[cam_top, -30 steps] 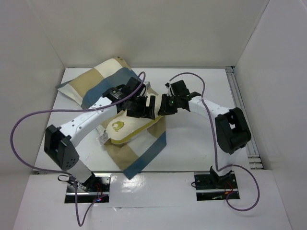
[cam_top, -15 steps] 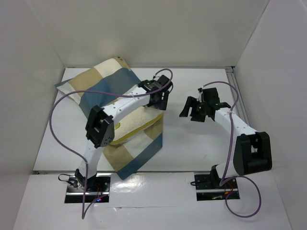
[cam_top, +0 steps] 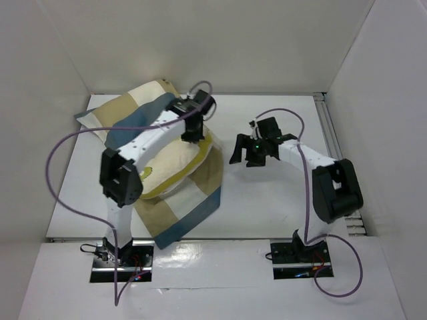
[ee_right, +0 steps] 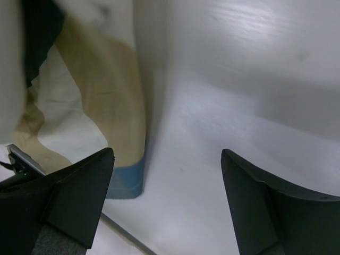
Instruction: Put the pillow into the pillowcase
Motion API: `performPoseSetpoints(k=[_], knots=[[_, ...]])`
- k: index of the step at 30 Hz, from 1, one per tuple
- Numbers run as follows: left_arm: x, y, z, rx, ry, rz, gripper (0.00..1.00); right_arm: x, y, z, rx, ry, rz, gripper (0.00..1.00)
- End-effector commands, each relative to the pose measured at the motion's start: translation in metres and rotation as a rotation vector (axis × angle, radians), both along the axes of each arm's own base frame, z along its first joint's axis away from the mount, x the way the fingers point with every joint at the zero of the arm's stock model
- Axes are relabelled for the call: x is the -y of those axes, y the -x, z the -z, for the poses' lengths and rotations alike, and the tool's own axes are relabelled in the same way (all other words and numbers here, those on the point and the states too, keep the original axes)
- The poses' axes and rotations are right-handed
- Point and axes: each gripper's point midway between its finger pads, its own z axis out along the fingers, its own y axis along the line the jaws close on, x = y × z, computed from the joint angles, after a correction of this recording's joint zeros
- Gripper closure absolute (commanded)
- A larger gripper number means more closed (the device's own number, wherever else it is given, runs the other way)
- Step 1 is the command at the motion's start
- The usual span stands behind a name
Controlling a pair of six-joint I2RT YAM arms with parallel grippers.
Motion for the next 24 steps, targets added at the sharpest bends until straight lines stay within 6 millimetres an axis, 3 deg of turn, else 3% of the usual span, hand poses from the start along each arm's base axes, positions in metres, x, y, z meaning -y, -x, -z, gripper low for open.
performPoseSetpoints(k=[1,6,10,12,15,18,19,21,24], knots=[[-0.019,0.006,-0.083,0.128,0.159,0.036,1.0,-0.045,-0.036,-0.018,0.121,-0.05,-0.096,0.11],[-0.032,0.007,-0.096,0.133,0.174,0.022,1.0,-0.086,-0.069,-0.01,0.16,-0.077,-0.175,0.08],[-0.036,0.006,-0.092,0.126,0.17,0.012,1.0,-0.125,-0.069,-0.015,0.206,-0.123,-0.28,0.1],[-0.039,0.006,-0.096,0.139,0.165,0.006,1.0,-0.133,-0.065,-0.014,0.201,-0.112,-0.291,0.13],[-0.04,0.008,-0.095,0.131,0.16,0.006,1.0,-0.134,-0.054,-0.027,0.226,-0.135,-0.298,0.13],[-0.04,0.008,-0.095,0.131,0.16,0.006,1.0,-0.119,-0.041,-0.043,0.238,-0.134,-0.269,0.13],[-0.041,0.006,-0.092,0.127,0.149,0.001,1.0,-0.115,-0.039,-0.058,0.276,-0.135,-0.258,0.12],[-0.044,0.004,-0.092,0.128,0.148,-0.008,1.0,-0.098,-0.037,-0.059,0.274,-0.125,-0.215,0.12],[-0.044,0.004,-0.092,0.128,0.148,-0.008,1.0,-0.099,-0.029,-0.077,0.312,-0.161,-0.234,0.11]])
